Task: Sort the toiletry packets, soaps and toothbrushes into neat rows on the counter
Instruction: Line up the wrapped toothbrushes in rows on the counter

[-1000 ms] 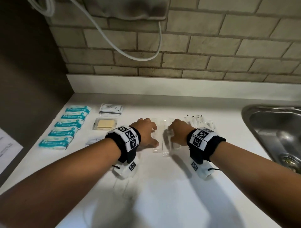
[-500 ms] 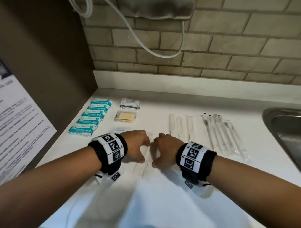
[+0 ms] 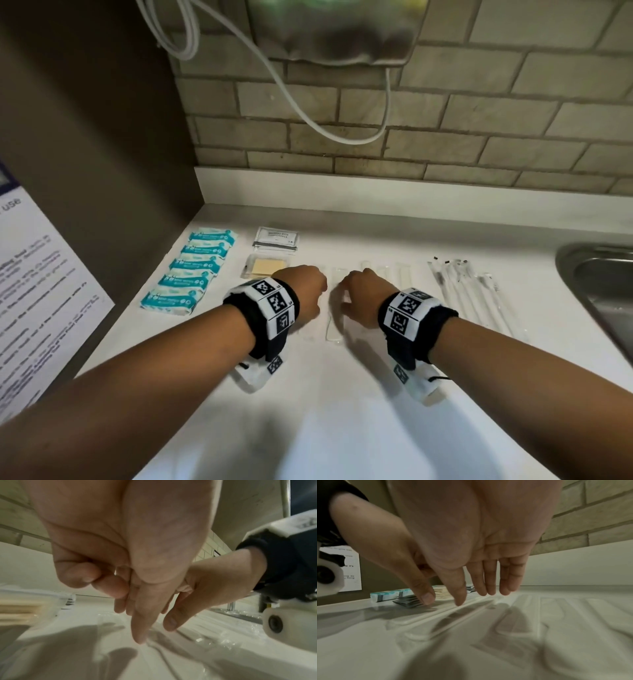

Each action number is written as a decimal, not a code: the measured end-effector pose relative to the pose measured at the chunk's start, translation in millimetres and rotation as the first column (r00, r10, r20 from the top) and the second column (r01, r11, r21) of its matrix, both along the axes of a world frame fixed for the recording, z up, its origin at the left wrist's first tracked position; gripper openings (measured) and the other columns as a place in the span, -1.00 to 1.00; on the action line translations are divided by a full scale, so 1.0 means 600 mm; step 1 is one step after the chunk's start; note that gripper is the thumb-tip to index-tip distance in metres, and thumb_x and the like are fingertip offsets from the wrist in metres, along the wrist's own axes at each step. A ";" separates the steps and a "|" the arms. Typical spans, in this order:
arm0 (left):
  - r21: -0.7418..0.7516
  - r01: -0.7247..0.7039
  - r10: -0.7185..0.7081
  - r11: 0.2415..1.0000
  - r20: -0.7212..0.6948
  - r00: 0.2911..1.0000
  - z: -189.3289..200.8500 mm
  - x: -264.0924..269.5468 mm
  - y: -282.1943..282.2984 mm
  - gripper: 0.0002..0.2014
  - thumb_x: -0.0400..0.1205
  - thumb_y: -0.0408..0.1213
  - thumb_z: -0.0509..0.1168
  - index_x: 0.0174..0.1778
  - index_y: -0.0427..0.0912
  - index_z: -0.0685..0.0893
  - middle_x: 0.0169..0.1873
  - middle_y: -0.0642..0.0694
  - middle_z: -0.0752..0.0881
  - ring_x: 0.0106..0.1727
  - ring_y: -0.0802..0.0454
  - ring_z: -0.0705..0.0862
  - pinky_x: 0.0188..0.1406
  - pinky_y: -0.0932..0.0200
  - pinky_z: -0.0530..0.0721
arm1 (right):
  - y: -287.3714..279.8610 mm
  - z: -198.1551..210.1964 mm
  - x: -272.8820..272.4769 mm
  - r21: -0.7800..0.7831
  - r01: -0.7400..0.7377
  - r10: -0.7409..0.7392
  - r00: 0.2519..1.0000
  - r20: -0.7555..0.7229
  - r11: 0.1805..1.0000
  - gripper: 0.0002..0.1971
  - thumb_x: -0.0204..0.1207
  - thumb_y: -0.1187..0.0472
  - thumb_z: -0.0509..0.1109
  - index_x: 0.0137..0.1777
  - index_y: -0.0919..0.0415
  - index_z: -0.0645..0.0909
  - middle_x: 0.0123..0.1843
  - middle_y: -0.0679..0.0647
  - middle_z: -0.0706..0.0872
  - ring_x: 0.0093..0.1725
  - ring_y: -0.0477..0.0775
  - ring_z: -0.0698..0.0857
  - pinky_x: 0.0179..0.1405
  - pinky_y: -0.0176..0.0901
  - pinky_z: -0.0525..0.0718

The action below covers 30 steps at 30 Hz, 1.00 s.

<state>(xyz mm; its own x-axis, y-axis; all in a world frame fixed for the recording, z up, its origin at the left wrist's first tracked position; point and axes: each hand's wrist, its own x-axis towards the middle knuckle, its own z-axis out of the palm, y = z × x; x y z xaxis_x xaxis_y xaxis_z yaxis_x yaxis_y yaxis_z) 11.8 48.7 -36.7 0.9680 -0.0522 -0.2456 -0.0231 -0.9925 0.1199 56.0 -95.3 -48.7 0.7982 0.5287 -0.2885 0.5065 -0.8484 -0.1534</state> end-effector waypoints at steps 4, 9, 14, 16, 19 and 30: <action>0.091 0.045 -0.031 0.995 -0.149 0.988 -0.014 0.012 0.008 -0.54 0.45 -0.13 0.43 0.30 -0.10 0.65 0.21 -0.04 0.73 0.18 -0.11 0.72 0.16 -0.01 0.72 | -0.006 -0.018 0.003 -0.057 -0.021 0.020 1.000 -0.023 0.998 -0.63 0.47 -0.12 0.36 0.18 0.04 0.68 0.17 0.05 0.63 0.32 0.09 0.44 0.18 0.10 0.66; 0.031 0.027 -0.023 0.999 -0.129 0.991 -0.020 0.030 0.016 -0.70 0.41 -0.11 0.44 0.03 -0.09 0.64 0.15 -0.08 0.75 0.14 -0.13 0.74 0.14 -0.03 0.72 | 0.008 -0.025 0.016 0.008 0.004 -0.004 1.000 -0.001 1.000 -0.74 0.44 0.00 0.40 0.10 0.00 0.72 0.22 0.03 0.62 0.34 0.13 0.41 0.25 0.07 0.62; 0.015 0.026 -0.026 1.000 -0.003 1.000 -0.021 0.031 0.021 -0.73 0.50 -0.13 0.43 0.06 -0.13 0.66 -0.03 0.00 0.72 0.05 -0.10 0.71 -0.02 0.10 0.67 | 0.000 -0.024 0.022 0.075 -0.053 0.046 0.995 0.092 0.996 -0.44 0.54 -0.17 0.30 0.45 0.13 0.49 0.46 0.06 0.52 0.48 0.17 0.30 0.45 0.01 0.43; 0.011 0.018 -0.018 1.000 -0.018 1.000 -0.024 0.028 0.024 -0.68 0.49 -0.11 0.43 0.14 -0.12 0.68 0.06 -0.03 0.74 0.09 -0.13 0.72 0.05 0.05 0.70 | -0.003 -0.021 0.020 0.044 -0.072 0.069 0.996 0.054 0.996 -0.37 0.48 -0.25 0.34 0.43 0.12 0.51 0.44 0.05 0.54 0.47 0.15 0.32 0.44 0.03 0.44; 0.016 0.022 -0.021 1.000 -0.064 0.998 -0.033 0.026 0.027 -0.61 0.49 -0.06 0.41 0.20 -0.12 0.68 0.12 -0.04 0.76 0.14 -0.12 0.72 0.13 0.00 0.70 | -0.001 -0.023 0.017 -0.013 -0.091 0.091 0.996 0.007 0.996 -0.46 0.45 -0.25 0.36 0.33 0.06 0.58 0.38 0.02 0.58 0.42 0.13 0.38 0.35 0.05 0.51; 0.088 0.072 -0.064 0.993 -0.094 0.994 -0.039 0.026 0.031 -0.67 0.55 0.01 0.28 0.15 -0.07 0.64 0.21 -0.01 0.70 0.17 -0.13 0.70 0.12 -0.06 0.70 | 0.006 -0.037 0.036 -0.083 -0.099 0.095 0.994 -0.047 0.992 -0.49 0.53 -0.17 0.28 0.37 0.12 0.51 0.41 0.02 0.52 0.42 0.18 0.38 0.27 0.19 0.60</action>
